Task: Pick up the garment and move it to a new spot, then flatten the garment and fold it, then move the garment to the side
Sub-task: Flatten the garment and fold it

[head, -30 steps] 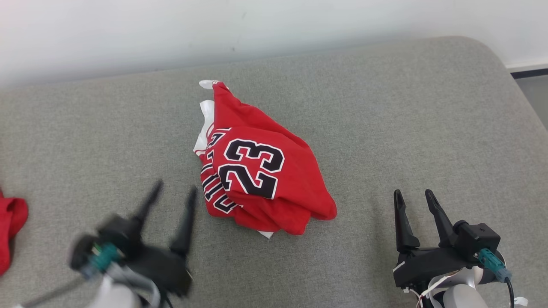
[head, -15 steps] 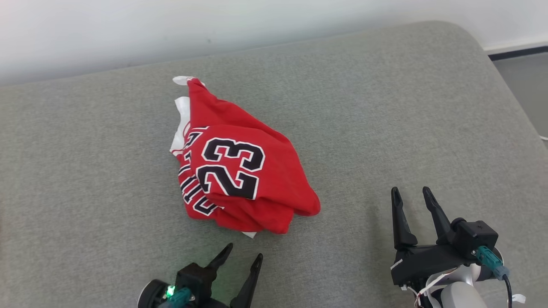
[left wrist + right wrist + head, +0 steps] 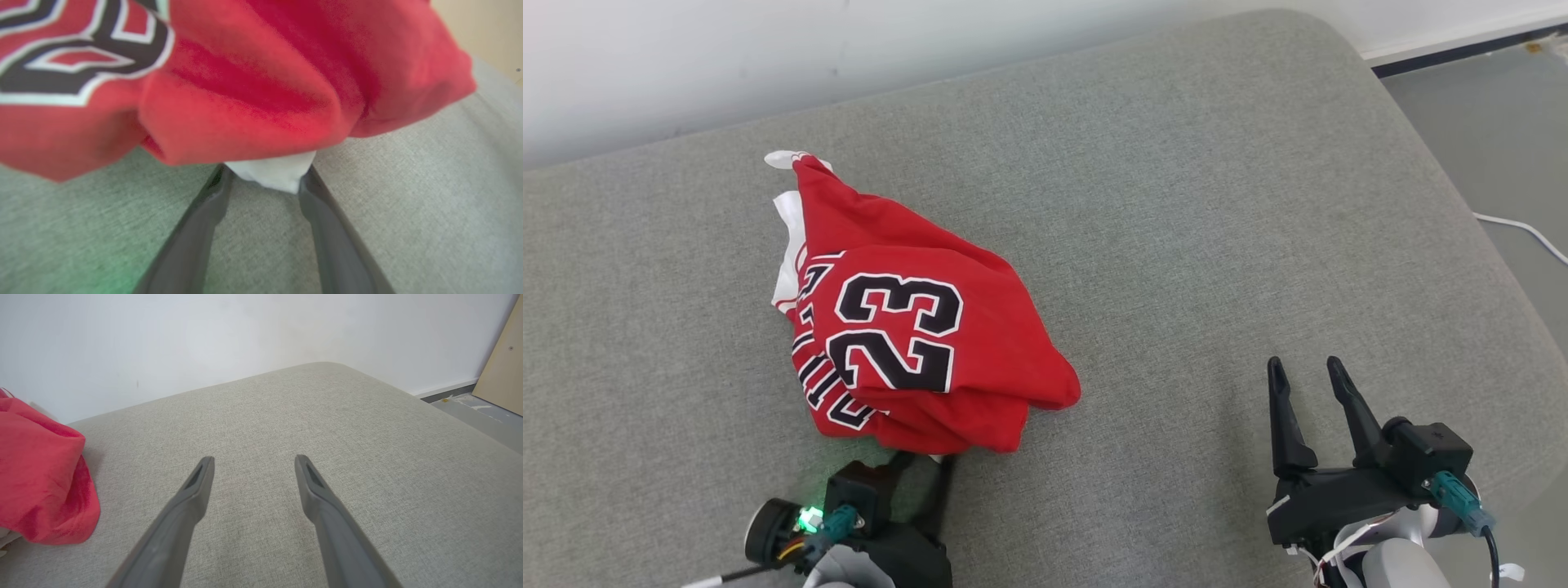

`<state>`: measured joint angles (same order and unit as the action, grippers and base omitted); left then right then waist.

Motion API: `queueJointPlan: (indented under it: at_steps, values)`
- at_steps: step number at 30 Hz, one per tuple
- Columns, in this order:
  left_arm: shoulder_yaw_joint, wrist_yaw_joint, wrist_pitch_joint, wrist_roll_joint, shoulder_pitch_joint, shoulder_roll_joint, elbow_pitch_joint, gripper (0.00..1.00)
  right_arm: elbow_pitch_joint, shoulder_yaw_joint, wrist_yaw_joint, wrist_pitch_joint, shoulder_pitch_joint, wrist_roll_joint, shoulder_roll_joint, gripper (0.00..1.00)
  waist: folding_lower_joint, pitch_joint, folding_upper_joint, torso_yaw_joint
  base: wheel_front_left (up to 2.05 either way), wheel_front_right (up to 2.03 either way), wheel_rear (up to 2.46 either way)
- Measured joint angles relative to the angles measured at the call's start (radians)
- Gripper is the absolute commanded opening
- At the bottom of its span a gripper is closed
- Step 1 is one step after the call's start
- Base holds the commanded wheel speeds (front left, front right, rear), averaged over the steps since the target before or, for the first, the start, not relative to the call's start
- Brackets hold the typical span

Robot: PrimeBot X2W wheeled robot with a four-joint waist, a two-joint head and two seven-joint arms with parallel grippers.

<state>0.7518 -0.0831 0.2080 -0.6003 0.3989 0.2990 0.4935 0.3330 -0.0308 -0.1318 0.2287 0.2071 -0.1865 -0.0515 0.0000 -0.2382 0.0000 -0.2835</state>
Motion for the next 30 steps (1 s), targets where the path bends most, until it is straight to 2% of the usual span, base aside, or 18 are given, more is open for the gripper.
queueJointPlan:
  at_steps: [6, 11, 16, 23, 27, 30]
  values:
    - [-0.01, 0.021, 0.021, -0.01, 0.012, -0.019, 0.019, 0.0, 0.004, -0.019, 0.0, 0.001, -0.01, 0.004, 0.0, 1.0, 0.0, 0.014, 0.0, 0.004, 0.0, 0.0, 0.0]
    - [-0.017, 0.009, 0.033, -0.012, -0.022, -0.004, -0.064, 0.0, 0.009, -0.03, 0.0, 0.0, -0.03, 0.011, 0.001, 1.0, 0.0, 0.039, 0.0, 0.044, 0.0, 0.0, 0.0]
    - [-0.023, -0.048, 0.012, -0.013, -0.11, 0.055, -0.241, 0.0, 0.011, -0.034, 0.0, -0.008, -0.049, 0.012, 0.001, 1.0, 0.0, 0.072, 0.0, 0.106, 0.0, 0.0, 0.0]
    - [-0.065, -0.16, -0.076, -0.02, -0.233, 0.189, -0.473, 0.0, -0.002, -0.033, 0.0, -0.02, -0.064, 0.012, 0.001, 1.0, 0.0, 0.111, -0.0001, 0.205, 0.0, 0.0, 0.0]
    - [-0.103, -0.21, -0.086, -0.041, -0.316, 0.245, -0.515, 0.0, -0.005, -0.031, 0.0, -0.026, -0.067, 0.012, 0.001, 1.0, 0.0, 0.123, 0.0, 0.255, 0.0, 0.0, 0.0]
    - [-0.113, -0.226, -0.086, -0.068, -0.371, 0.262, -0.505, 0.0, -0.009, -0.032, 0.0, -0.028, -0.067, 0.017, 0.001, 1.0, -0.0001, 0.128, 0.0, 0.283, 0.0, 0.0, 0.0]
